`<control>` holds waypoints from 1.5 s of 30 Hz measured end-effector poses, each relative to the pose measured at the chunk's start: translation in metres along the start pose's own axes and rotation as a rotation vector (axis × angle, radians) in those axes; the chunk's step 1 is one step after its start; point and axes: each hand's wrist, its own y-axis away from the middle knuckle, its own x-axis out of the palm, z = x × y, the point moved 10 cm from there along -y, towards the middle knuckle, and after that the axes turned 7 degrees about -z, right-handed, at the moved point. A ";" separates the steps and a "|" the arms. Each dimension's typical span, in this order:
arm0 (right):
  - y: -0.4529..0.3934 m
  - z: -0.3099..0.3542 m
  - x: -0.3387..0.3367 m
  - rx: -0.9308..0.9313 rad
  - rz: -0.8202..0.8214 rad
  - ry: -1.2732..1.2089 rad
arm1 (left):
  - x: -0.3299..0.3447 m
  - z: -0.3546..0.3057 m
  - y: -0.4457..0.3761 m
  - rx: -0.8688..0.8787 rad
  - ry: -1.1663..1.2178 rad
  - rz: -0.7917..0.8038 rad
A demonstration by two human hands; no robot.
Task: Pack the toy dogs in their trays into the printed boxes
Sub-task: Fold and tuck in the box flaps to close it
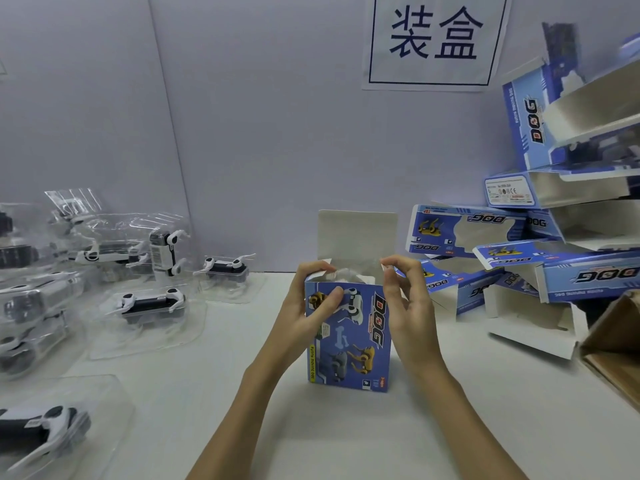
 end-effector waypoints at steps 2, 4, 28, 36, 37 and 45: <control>0.000 0.001 -0.001 0.009 0.006 -0.028 | 0.002 0.000 0.000 -0.003 0.010 0.014; 0.000 0.000 -0.001 0.026 0.023 -0.057 | 0.005 0.000 0.001 -0.005 0.028 0.013; -0.008 0.001 0.003 0.030 -0.024 -0.119 | 0.008 -0.007 -0.010 -0.077 0.255 -0.091; -0.001 -0.011 0.009 0.189 0.055 -0.321 | 0.003 -0.001 -0.011 -0.123 0.313 -0.105; 0.003 -0.015 0.008 0.186 0.059 -0.325 | 0.003 -0.002 -0.010 -0.107 0.368 -0.093; 0.009 -0.012 0.011 0.072 0.002 -0.175 | 0.008 -0.011 -0.007 -0.004 0.251 -0.116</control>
